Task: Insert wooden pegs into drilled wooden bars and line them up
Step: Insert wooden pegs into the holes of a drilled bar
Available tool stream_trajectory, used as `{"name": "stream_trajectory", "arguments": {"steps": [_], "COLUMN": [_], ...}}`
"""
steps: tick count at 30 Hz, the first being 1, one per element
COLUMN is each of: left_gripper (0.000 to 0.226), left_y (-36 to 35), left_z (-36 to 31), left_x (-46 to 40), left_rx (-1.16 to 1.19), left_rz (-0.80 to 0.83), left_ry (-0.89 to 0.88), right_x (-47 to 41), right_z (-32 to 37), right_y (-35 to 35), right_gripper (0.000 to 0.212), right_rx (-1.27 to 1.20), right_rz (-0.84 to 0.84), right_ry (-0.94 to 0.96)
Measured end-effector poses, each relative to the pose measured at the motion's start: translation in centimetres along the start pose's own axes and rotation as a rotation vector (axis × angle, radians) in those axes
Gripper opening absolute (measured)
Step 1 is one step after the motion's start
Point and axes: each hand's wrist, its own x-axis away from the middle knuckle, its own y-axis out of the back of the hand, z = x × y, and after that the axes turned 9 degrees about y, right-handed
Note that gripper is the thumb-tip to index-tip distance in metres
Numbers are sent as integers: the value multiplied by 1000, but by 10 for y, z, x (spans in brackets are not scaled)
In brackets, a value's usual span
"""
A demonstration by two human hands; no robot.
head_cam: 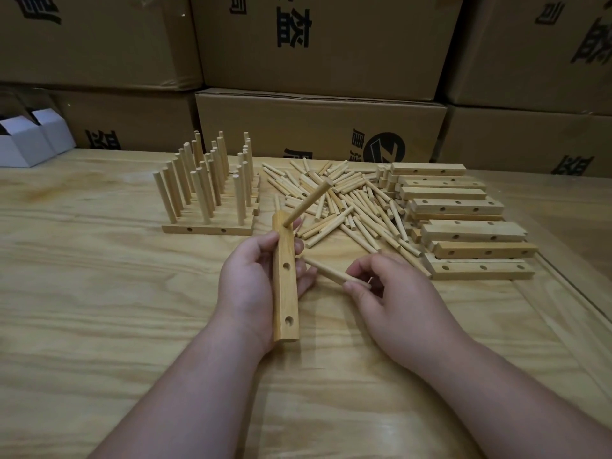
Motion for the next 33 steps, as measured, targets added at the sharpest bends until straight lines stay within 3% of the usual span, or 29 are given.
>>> {"name": "stream_trajectory", "arguments": {"steps": [7,10,13,18,22,27,33], "left_gripper": [39,36,26,28,30,29,25], "left_y": [2,-2,-5,-4,-5,-4,-5], "left_z": [4,7,8,4,6,8,10], "left_x": [1,2,-2,-5,-3,-2,-1], "left_rx": [19,-35,-30,52,-38,-155,-149], "left_rz": [94,132,17,-86,-47,4,42], "left_ry": [-53,-86,-92,-99,-120,-123,-127], "right_x": [1,0,0,-3,0,5,7], "right_z": [1,2,-1,-10,-3,7,7], "right_y": [1,2,1,4,9,5,6], "right_gripper": [10,20,35,27,16,18,15], "right_rx": [-8,-14,-5,35,-102,-195,-234], "right_rz": [-27,-26,1,-173,-350,-262,-208], "right_ry": [48,33,24,-69,92,311,339]}}
